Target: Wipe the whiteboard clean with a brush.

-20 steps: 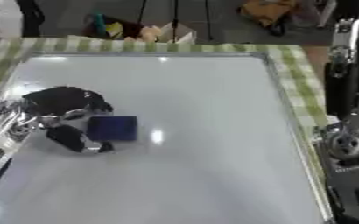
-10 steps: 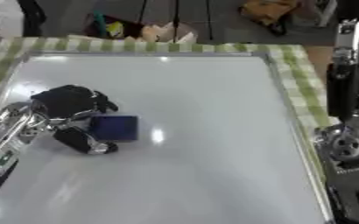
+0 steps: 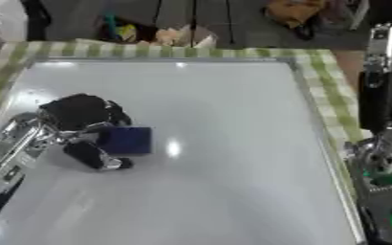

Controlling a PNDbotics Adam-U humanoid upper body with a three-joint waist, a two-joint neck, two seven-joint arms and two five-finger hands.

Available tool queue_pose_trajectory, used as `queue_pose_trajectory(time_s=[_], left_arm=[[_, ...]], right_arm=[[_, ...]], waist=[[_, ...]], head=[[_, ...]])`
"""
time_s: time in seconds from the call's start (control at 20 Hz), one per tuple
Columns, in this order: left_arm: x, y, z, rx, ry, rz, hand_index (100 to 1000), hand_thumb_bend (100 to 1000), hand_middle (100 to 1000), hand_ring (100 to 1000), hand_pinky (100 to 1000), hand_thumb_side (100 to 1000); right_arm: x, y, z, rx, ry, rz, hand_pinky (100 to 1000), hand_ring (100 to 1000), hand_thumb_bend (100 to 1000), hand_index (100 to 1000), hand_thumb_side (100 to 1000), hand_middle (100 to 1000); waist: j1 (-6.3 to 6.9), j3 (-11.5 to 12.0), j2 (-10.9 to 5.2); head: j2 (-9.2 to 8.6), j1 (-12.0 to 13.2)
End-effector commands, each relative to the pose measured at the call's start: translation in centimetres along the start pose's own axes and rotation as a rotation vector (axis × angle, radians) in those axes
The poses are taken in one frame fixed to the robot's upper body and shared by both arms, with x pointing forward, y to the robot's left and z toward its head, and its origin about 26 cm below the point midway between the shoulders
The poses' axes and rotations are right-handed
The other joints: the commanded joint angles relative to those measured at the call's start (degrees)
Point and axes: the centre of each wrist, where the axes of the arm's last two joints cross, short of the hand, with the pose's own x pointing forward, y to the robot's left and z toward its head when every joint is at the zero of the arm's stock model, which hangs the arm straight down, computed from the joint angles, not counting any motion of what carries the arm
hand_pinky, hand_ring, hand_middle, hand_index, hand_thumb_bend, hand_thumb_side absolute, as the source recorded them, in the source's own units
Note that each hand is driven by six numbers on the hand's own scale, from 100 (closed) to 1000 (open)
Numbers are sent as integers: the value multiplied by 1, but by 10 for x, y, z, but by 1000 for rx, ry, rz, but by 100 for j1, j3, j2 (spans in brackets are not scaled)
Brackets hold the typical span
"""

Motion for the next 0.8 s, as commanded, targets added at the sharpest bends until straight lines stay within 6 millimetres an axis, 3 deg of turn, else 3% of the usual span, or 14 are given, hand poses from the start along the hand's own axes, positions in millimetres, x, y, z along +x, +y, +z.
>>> queue_pose_trajectory(time_s=[0.05, 0.2, 0.4, 0.8], left_arm=[[2, -1, -2, 3, 10, -12, 784, 400, 559, 479, 234, 805], [2, 0, -3, 16, 21, 0, 765, 308, 538, 459, 202, 794], [2, 0, -3, 28, 34, 18, 755, 250, 526, 445, 181, 794], [4, -2, -5, 24, 40, 33, 733, 213, 504, 421, 148, 766]], right_arm=[[4, -3, -5, -6, -21, -8, 833, 919, 100, 848, 1000, 680], [4, -2, -4, -5, -19, -10, 834, 920, 100, 848, 1000, 679], [4, -2, -4, -3, -19, -12, 835, 920, 100, 849, 1000, 679], [4, -2, -4, -5, -19, -14, 836, 921, 100, 849, 1000, 678]], waist=[[-1, -6, -77], [0, 3, -74], [-2, 0, -71], [-6, -4, -61]], head=[[-55, 20], [-53, 24], [-56, 26], [-59, 44]])
